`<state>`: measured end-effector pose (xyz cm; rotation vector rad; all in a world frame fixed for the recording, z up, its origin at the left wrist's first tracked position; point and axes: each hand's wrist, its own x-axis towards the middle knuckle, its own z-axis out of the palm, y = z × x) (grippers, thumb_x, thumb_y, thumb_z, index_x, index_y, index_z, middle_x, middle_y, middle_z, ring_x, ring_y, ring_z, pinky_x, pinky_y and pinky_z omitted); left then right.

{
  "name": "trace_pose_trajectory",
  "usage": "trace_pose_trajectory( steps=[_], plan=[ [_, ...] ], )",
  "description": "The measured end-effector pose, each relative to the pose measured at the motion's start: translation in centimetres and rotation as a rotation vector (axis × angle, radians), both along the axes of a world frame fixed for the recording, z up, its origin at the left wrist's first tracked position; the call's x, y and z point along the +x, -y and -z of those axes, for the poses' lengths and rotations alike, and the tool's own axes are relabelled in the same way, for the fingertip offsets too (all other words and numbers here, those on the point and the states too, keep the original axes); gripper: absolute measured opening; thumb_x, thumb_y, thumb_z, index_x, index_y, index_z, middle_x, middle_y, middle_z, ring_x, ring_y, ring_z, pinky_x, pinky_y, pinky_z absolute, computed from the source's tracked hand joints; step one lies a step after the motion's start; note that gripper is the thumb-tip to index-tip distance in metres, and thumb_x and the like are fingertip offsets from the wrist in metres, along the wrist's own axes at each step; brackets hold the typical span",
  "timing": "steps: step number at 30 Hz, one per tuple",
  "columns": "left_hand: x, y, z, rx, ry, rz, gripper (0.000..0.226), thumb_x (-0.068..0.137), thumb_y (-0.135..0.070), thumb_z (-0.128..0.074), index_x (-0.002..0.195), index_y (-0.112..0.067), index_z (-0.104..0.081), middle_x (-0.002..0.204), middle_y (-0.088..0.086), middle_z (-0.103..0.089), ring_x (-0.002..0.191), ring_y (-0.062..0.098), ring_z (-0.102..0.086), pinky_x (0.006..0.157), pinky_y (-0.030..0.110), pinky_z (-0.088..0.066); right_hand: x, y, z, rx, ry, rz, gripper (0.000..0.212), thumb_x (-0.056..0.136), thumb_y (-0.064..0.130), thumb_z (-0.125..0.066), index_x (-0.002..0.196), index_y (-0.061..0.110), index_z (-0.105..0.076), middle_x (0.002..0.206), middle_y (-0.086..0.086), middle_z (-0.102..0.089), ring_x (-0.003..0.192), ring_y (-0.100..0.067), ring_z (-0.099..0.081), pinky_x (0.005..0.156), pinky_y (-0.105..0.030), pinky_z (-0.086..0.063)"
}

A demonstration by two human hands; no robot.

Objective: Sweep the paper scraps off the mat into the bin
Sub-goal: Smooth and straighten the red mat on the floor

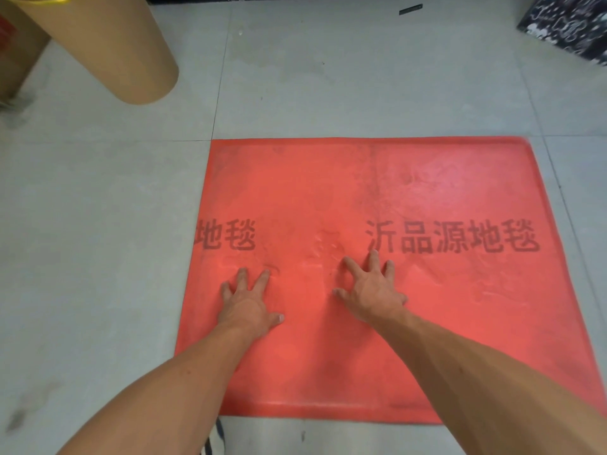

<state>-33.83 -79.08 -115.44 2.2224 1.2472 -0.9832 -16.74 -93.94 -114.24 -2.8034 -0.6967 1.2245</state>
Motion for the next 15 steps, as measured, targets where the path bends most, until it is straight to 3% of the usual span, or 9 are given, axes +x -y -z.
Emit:
trace_pose_trajectory(
  steps=[6, 12, 15],
  plan=[
    [1.9, -2.7, -1.8, 0.046, -0.017, 0.144, 0.070, 0.084, -0.063, -0.053, 0.146, -0.043, -0.026, 0.152, 0.005, -0.026, 0.133, 0.038, -0.033, 0.107, 0.043, -0.038, 1.6, -3.0, -0.4, 0.077, 0.085, -0.042, 0.070, 0.089, 0.058, -0.055, 0.146, 0.052, -0.015, 0.161, 0.006, 0.009, 0.147, -0.031, 0.014, 0.097, -0.076, -0.027],
    [5.7, -8.2, -2.2, 0.066, -0.022, 0.219, 0.057, 0.087, -0.064, -0.043, 0.128, -0.025, -0.052, 0.137, 0.009, -0.055, 0.126, 0.030, -0.051, 0.100, 0.039, -0.043, 5.2, -8.8, -0.3, 0.121, 0.141, -0.087, 0.070, 0.089, 0.056, -0.055, 0.147, 0.052, -0.014, 0.161, 0.008, 0.007, 0.147, -0.031, 0.016, 0.097, -0.078, -0.023],
    [7.0, -10.9, -2.1, 0.111, 0.078, 0.215, 0.050, 0.088, -0.059, -0.045, 0.116, -0.020, -0.060, 0.128, 0.010, -0.059, 0.118, 0.030, -0.056, 0.097, 0.040, -0.046, 7.5, -12.4, -0.2, 0.143, 0.150, -0.107, 0.073, 0.089, 0.055, -0.056, 0.147, 0.051, -0.013, 0.161, 0.008, 0.009, 0.147, -0.031, 0.015, 0.096, -0.080, -0.024]
  ],
)
